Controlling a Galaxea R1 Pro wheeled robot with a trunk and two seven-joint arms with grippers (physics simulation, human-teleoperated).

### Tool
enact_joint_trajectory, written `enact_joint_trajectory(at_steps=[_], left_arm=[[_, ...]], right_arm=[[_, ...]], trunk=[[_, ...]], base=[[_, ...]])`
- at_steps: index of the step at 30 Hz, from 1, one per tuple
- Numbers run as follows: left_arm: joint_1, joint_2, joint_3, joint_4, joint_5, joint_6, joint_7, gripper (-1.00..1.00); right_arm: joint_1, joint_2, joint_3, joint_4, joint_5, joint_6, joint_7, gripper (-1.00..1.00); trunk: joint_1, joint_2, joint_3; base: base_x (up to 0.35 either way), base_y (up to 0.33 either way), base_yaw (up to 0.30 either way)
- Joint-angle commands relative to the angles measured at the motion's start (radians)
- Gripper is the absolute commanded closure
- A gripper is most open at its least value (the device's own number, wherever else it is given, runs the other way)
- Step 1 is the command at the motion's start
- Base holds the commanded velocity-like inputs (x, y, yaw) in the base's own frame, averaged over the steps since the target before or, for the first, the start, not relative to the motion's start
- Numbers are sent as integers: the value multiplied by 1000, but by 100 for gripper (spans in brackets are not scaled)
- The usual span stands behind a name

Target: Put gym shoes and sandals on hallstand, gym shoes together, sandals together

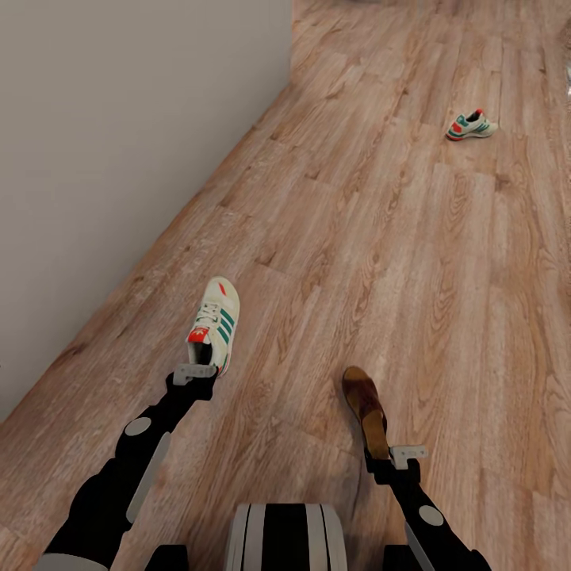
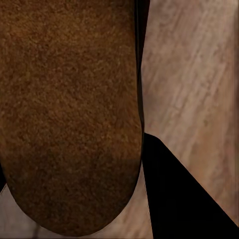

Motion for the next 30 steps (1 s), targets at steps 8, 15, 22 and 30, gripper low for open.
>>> enact_joint_trajectory(at_steps=[8, 15, 22, 30], left_arm=[[1, 6, 2, 5, 9, 9, -1, 100], [32, 9, 23, 12, 7, 9, -1, 100], [100, 11, 83, 15, 5, 2, -2, 100], [171, 11, 154, 49, 6, -3, -6, 100]], right_arm=[[0, 0, -1, 1, 3, -3, 1, 100], [0, 0, -1, 1, 1, -3, 1, 100], [0, 4, 0, 3, 1, -3, 0, 100], [0, 5, 0, 4, 1, -4, 0, 100]], trunk=[[-4, 2, 31], [-7, 3, 58], [-10, 5, 85], [-14, 7, 116]], base=[[0, 0, 0], [0, 0, 0], [0, 0, 0], [0, 0, 0]])
